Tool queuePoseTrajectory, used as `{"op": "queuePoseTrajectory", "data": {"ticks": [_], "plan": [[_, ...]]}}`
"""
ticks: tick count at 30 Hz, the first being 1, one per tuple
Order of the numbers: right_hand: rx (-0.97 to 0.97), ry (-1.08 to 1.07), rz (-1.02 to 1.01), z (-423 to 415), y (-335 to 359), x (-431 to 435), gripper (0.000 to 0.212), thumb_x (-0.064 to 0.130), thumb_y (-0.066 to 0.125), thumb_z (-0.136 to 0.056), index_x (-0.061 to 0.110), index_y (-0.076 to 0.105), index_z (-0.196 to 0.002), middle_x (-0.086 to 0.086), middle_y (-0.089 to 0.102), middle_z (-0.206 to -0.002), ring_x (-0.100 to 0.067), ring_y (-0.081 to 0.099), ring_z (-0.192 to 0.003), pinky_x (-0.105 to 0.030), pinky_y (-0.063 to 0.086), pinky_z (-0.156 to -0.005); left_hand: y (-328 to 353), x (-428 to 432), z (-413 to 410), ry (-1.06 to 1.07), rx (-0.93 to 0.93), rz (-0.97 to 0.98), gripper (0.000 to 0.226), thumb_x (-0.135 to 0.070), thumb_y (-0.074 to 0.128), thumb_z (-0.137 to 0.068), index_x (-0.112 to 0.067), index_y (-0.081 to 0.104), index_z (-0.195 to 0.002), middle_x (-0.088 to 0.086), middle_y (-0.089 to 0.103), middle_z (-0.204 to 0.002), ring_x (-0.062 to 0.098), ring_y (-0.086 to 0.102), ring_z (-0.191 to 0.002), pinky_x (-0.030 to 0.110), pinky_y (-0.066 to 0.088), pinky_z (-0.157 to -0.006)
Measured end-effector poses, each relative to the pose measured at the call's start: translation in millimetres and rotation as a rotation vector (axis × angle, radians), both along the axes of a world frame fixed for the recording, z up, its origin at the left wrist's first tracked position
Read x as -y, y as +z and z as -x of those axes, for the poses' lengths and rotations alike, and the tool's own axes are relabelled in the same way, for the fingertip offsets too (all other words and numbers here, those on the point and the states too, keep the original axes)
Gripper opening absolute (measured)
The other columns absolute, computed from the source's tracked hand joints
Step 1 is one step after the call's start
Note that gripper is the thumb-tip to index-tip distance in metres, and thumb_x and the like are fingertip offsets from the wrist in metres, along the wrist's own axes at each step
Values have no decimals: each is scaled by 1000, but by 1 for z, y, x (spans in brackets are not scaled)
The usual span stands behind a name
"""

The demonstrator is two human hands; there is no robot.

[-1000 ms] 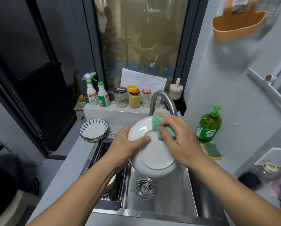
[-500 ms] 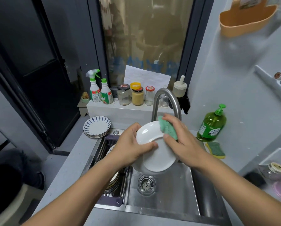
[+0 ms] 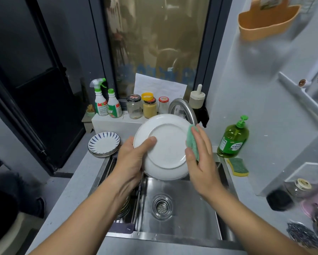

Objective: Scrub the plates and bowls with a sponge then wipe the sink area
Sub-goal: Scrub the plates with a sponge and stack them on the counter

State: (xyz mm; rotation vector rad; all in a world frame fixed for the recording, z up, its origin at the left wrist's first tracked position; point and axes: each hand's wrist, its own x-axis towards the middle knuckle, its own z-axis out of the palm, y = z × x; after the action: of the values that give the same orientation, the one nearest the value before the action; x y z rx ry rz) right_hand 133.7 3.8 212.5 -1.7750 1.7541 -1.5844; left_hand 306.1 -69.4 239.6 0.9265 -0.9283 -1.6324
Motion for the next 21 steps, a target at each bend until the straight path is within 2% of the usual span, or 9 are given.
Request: {"op": "queuePoseTrajectory", "data": {"ticks": [2,4,7,9,11,14,16,18,21], "plan": [[23,-71,14,-7,-1,-1,57,34,52,-96,27,38,-151,6,28,-161,-2,24,-148,-13,21,-117,-10,-5,6,13,-52,-47,32,-9,75,-88,-3,65,-117,18,77,-108,31,74,-98,38,63,-81],[135,-159,52,-10,4,1,52,23,64,-93,22,49,-144,4,40,-153,2,35,-141,-6,25,-110,-17,-14,13,22,-116,-98,49,-14,79,-84,-1,62,-128,22,74,-116,38,71,-111,47,59,-94],[239,-143,-7,-2,20,6,45,11,67,-93,22,58,-136,7,49,-144,17,40,-128,2,28,-101,-26,-26,19,-31,-153,-166,42,-15,73,-92,-6,63,-131,19,74,-120,37,70,-115,52,55,-101],[215,-71,-69,10,30,6,45,10,68,-92,24,60,-134,10,51,-141,15,43,-126,1,30,-101,-24,-26,15,-108,-136,-206,42,-18,72,-90,-8,65,-131,18,75,-119,36,70,-115,55,52,-105],[177,-5,-103,22,42,5,44,9,71,-90,24,63,-131,11,55,-138,6,48,-127,-6,35,-105,-19,-18,5,-188,-83,-233,54,-23,76,-83,-3,64,-131,19,75,-117,34,71,-108,51,55,-98],[101,138,-207,34,64,2,41,8,74,-87,27,68,-124,16,60,-132,3,54,-123,-17,40,-107,-8,1,-8,-340,44,-178,63,-20,83,-79,10,59,-129,25,73,-115,33,72,-93,39,64,-78],[25,267,-324,37,76,1,41,9,75,-86,26,70,-123,19,61,-129,6,55,-119,-12,39,-103,-1,12,-10,-480,152,-120,53,-17,82,-77,6,61,-120,21,74,-104,29,72,-86,34,61,-73],[-67,346,-391,37,81,4,42,10,75,-86,26,69,-125,20,61,-130,9,54,-119,-6,37,-100,5,17,-8,-608,191,-61,40,-15,75,-80,-2,68,-118,18,75,-103,28,73,-87,34,61,-76],[-45,314,-363,37,77,12,44,12,72,-89,28,66,-130,18,57,-136,12,50,-122,-3,36,-100,8,20,0,-562,156,-6,36,-9,77,-81,-6,74,-117,21,74,-106,29,73,-85,35,62,-76]]}}
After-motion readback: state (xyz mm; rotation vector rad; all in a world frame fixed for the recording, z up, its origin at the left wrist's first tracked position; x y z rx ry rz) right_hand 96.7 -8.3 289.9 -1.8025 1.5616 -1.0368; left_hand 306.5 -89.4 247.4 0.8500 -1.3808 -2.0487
